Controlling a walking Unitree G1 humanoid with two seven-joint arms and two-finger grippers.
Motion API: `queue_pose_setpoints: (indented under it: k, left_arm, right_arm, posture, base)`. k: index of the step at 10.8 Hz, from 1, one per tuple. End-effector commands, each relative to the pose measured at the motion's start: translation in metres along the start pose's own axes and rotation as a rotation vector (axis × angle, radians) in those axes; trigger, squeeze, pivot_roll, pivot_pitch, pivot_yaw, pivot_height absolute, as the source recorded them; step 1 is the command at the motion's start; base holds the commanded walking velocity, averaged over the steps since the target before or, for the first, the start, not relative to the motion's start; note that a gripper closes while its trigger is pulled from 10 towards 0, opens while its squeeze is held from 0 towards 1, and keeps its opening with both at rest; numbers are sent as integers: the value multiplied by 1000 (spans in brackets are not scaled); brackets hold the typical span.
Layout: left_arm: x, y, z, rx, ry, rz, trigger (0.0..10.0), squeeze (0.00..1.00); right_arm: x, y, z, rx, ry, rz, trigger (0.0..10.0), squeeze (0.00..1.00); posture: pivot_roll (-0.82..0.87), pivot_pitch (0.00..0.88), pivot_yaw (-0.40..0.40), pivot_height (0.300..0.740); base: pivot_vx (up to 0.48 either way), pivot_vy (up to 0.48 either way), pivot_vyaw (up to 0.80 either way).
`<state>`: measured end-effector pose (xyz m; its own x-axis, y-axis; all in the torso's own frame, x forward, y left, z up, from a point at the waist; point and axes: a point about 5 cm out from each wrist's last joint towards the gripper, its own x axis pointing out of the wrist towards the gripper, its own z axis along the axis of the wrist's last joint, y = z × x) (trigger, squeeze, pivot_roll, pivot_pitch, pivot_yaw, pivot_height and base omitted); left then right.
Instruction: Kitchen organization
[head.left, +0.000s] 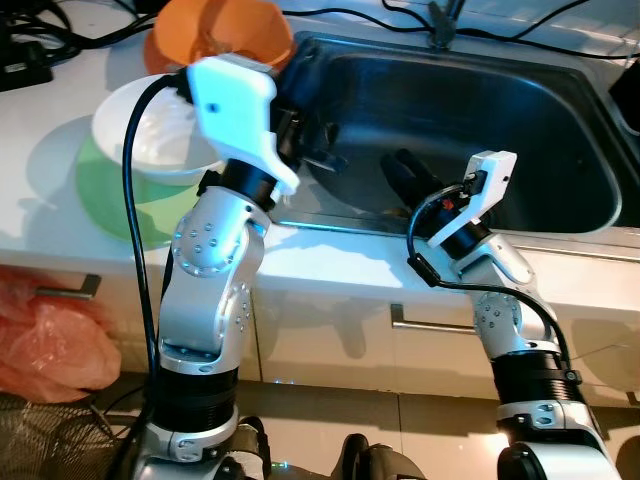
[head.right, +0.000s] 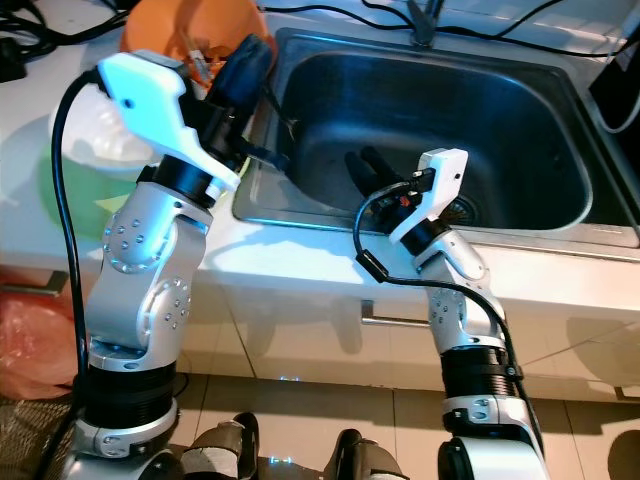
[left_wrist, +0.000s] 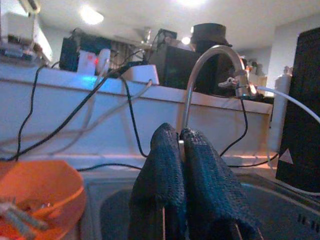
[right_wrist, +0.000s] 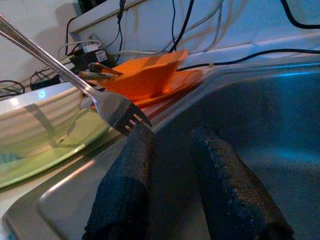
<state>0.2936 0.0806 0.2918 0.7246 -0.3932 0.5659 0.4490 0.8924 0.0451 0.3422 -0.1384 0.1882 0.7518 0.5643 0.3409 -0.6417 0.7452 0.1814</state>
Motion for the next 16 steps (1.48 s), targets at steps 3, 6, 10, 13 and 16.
queue_pose_setpoints:
  k: [3, 6, 10, 13, 16]
  left_arm:
    - [-2, 3, -8, -148, 39, 5, 10000, 0]
    - [-2, -1, -15, -254, 89, -27, 10000, 0]
    - [-3, -15, -26, -341, 140, -89, 10000, 0]
    - [-3, -19, -28, -339, 159, -116, 10000, 0]
    - [-1, -19, -28, -339, 165, -121, 10000, 0]
  right_arm:
    - [-11, -8, 0, -21, 30, -14, 10000, 0]
    - [-10, -6, 8, -42, 13, 10, 10000, 0]
    - [-7, 3, 19, -66, -19, 55, 10000, 1000]
    - [-5, 7, 25, -92, -26, 76, 10000, 490]
    - [-7, 13, 26, -111, -5, 128, 10000, 0]
  posture:
    - [216, 208, -53, 740]
    - [211, 204, -44, 740]
    - [195, 191, -31, 740]
    - [189, 183, -23, 740]
    - [189, 192, -19, 740]
  base:
    - [0, 0, 0]
    - [0, 0, 0]
    - [0, 0, 0]
    - [0, 0, 0]
    - [0, 0, 0]
